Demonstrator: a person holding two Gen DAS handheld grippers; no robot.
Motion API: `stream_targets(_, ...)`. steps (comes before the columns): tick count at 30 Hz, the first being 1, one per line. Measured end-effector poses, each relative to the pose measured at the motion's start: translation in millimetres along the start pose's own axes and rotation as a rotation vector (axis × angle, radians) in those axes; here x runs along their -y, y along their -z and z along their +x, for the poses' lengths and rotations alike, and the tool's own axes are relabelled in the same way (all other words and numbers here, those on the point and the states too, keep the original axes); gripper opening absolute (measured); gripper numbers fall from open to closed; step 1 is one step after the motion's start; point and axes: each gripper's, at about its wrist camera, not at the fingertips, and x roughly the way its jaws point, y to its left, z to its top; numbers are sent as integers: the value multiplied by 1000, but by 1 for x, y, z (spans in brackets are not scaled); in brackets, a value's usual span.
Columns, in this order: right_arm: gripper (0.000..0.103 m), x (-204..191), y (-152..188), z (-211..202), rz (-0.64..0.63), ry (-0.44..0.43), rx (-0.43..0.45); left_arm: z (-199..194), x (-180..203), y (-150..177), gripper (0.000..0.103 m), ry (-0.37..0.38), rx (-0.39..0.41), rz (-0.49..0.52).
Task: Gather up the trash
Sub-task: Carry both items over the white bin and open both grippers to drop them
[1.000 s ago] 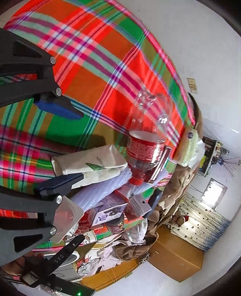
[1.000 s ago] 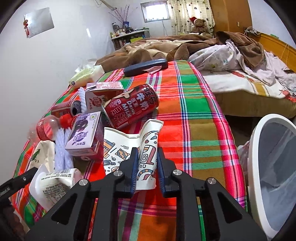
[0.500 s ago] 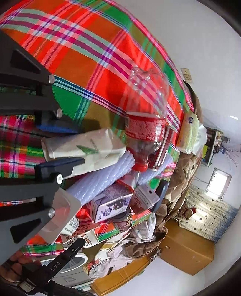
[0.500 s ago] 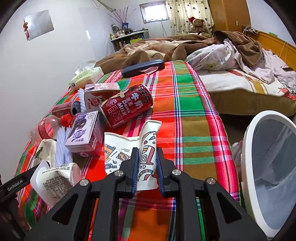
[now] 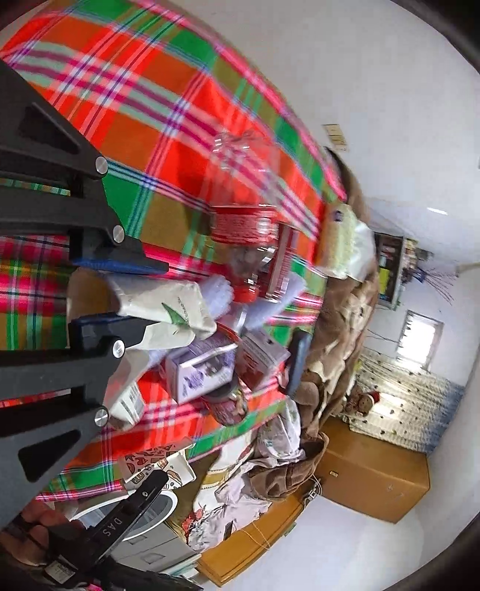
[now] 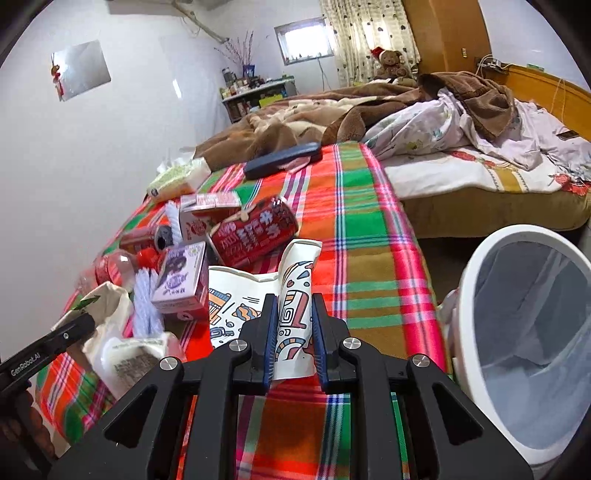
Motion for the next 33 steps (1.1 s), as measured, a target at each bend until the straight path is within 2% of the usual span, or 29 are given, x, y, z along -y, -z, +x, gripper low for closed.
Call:
stream_targets(3, 18, 3, -2, -10, 6, 2, 25, -6, 5, -2, 12, 12, 6, 13)
stream_targets(8, 18, 9, -6, -27, 15, 3, 70, -24, 15, -6, 12, 25, 50, 31)
stream_targets(13, 18, 18, -8, -44, 32, 8, 109, -44, 41, -10, 12, 58, 88, 94)
stream_targets(17, 18, 28, -8, -60, 39, 34, 135, -51, 69, -12, 12, 114, 96, 144)
stream_targets(24, 18, 52, -5, -91, 30, 170, 206, -52, 128, -5, 12, 222, 88, 235)
stream_targets(33, 18, 89, -3, -111, 35, 323, 237, -37, 209, 18, 12, 337, 33, 359)
